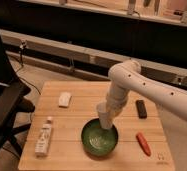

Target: Place the ceramic cup in the ceramic bowl

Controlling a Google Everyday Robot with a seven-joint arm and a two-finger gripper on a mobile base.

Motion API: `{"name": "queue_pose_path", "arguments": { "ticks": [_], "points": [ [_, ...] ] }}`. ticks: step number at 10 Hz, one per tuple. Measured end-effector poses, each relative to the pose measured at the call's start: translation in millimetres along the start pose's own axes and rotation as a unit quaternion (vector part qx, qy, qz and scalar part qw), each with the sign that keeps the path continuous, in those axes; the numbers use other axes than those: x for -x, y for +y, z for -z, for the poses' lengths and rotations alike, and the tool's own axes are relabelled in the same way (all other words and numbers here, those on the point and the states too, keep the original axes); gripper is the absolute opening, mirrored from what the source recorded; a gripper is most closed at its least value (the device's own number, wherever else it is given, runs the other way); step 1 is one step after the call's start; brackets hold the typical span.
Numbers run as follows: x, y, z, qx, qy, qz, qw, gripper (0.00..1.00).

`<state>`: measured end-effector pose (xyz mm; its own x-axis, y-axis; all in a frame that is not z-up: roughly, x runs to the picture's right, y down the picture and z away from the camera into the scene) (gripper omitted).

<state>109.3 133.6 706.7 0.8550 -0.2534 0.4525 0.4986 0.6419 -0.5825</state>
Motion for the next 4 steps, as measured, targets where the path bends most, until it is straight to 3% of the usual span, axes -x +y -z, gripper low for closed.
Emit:
{"name": "queue_pose_path", "arguments": {
  "ticks": [3,4],
  "points": [
    [3.5,1.6,-5.6,0.008,-0.01,0.007,0.9999,0.8],
    [5.7,0.7,-6.6,0.01,-0.008,0.011,0.9999,0.74]
  ]
}}
